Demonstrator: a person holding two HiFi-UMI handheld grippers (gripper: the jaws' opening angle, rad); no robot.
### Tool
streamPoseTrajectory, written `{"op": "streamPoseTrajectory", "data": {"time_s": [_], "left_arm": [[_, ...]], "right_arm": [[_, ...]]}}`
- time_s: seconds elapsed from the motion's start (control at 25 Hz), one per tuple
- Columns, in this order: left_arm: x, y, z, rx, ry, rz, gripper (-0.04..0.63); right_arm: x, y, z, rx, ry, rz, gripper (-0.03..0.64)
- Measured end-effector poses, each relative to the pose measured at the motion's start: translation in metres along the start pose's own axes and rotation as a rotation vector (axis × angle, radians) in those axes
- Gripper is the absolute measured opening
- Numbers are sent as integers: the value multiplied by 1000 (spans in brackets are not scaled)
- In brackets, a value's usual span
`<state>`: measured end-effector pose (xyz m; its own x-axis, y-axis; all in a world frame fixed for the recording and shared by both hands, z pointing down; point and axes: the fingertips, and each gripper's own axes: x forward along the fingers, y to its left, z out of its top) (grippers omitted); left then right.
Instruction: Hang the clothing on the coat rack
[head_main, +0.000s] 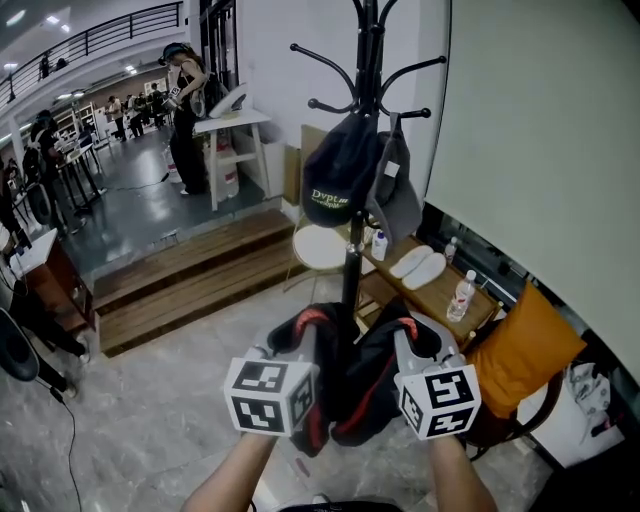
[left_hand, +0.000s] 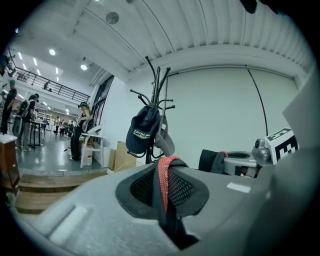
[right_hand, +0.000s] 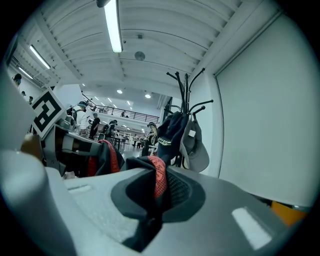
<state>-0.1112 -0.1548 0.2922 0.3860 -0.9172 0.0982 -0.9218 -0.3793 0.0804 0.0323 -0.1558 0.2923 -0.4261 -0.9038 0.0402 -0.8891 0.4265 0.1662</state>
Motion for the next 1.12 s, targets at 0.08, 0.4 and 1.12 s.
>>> {"op": "streamPoseTrajectory", "data": {"time_s": [0.08, 0.4, 1.12], "left_arm": [[3, 5, 3, 1, -8, -1, 18], [15, 27, 15, 24, -32, 25, 18], [63, 95, 47, 61, -112, 175, 18]], "right_arm": [[6, -1, 2, -4, -3, -4, 17], [24, -19, 5, -10, -20, -23, 17], [80, -88, -10, 4, -22, -66, 17]]}}
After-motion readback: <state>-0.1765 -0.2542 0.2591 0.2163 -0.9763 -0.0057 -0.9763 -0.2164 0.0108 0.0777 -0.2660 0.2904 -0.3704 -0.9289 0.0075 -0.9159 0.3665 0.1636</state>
